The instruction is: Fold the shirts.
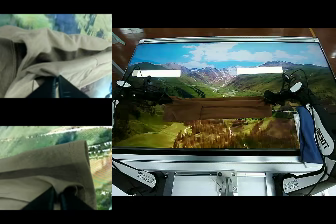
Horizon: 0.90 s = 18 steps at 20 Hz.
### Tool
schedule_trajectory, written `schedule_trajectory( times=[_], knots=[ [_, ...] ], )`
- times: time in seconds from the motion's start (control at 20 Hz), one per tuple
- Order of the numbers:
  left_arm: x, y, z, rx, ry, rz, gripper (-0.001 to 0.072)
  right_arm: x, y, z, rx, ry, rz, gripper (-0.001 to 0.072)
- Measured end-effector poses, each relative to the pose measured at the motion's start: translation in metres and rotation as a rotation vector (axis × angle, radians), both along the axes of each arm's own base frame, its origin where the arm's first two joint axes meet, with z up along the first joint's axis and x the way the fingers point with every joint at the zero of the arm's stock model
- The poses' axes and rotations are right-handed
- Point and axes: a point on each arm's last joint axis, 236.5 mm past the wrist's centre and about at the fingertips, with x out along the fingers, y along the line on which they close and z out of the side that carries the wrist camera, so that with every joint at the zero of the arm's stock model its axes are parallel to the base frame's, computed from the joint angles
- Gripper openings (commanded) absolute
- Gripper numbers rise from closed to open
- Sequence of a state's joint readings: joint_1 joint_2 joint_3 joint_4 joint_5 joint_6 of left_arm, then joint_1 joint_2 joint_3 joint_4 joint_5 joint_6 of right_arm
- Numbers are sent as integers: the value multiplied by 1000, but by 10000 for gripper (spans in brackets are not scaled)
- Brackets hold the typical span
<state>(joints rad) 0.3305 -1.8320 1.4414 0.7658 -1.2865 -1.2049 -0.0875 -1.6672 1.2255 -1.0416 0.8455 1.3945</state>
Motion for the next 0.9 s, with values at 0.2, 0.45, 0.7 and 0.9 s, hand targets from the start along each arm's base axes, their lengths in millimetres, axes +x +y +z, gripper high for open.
schedule_trajectory(
  times=[0.2,0.45,0.7,0.9],
  knots=[
    [0,-1,7,-11,-1,-15,484,1,-10,3,-18,0,10,597],
    [12,4,46,-11,-65,-61,483,-15,-46,5,-17,85,-36,677],
    [17,3,88,3,-129,-90,477,-24,-44,-11,115,171,-86,677],
    [16,1,112,19,-173,-98,476,-16,-12,-19,300,184,-97,676]
  ],
)
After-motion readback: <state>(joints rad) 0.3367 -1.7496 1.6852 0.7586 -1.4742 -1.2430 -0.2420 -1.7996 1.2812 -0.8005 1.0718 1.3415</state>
